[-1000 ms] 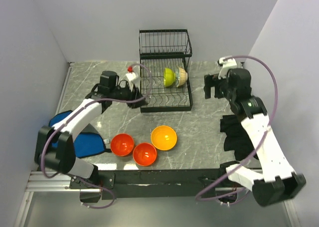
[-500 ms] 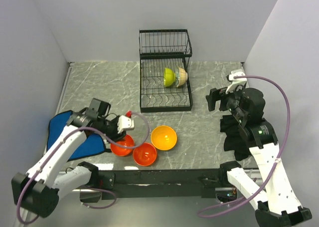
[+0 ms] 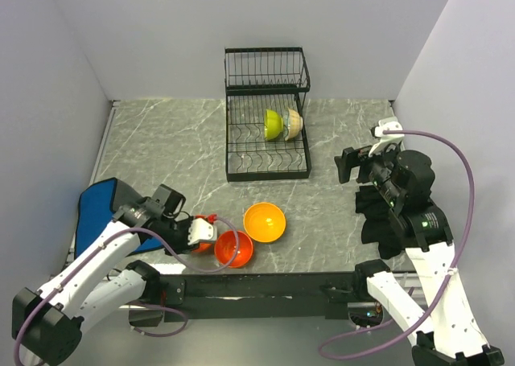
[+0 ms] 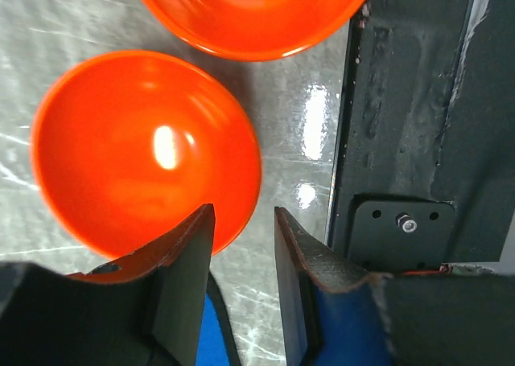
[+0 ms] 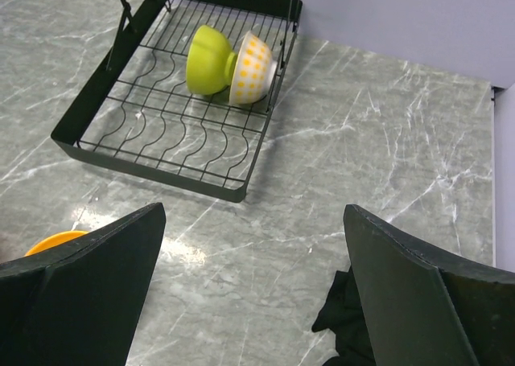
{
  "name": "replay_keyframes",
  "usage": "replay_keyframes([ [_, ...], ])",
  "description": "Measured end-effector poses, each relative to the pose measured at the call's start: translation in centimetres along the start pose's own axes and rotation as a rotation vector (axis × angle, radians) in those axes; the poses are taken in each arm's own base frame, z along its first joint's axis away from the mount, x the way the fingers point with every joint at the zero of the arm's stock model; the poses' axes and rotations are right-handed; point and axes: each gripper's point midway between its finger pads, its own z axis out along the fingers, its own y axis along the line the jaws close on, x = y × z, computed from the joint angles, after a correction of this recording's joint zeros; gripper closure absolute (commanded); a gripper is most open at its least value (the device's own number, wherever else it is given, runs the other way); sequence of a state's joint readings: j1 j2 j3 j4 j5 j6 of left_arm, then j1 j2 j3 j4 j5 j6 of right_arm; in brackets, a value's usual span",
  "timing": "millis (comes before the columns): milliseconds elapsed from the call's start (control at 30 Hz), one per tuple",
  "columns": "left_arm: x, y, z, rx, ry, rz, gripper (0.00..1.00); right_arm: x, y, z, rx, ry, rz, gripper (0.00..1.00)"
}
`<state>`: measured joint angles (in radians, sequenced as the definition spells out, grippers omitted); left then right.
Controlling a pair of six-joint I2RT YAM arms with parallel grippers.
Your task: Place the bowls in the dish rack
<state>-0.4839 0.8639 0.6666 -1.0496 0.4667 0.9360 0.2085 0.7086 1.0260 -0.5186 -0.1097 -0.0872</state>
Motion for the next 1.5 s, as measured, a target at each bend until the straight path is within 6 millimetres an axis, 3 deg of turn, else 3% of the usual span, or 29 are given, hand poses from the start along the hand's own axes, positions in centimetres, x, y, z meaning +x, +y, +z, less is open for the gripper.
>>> replay_keyframes([
  [200, 1.0, -0.3, 1.3, -0.005, 0.029, -0.022, 0.57, -0.3, 0.0, -0.5, 0.001, -0.014, -0.001, 0.0],
  [533, 1.1, 2.0, 1.6, -0.1, 0.044, -0.032, 0.62, -0.3, -0.1, -1.0, 0.007, -0.023, -0.001, 0.0],
  [1000, 1.3, 1.3, 2.3, -0.056, 0.085, 0.005, 0.65, 0.1, -0.5, -1.7, 0.028, -0.027, 0.003, 0.0],
  [1267, 1.4, 0.8, 2.8, -0.026, 0.12, 0.031, 0.77, 0.4, -0.8, -1.8, 0.04, -0.028, 0.005, 0.0],
  [1500, 1.2, 1.1, 2.7, -0.028, 0.128, 0.03, 0.99, 0.4, -1.1, -1.7, 0.051, -0.027, 0.011, 0.0],
])
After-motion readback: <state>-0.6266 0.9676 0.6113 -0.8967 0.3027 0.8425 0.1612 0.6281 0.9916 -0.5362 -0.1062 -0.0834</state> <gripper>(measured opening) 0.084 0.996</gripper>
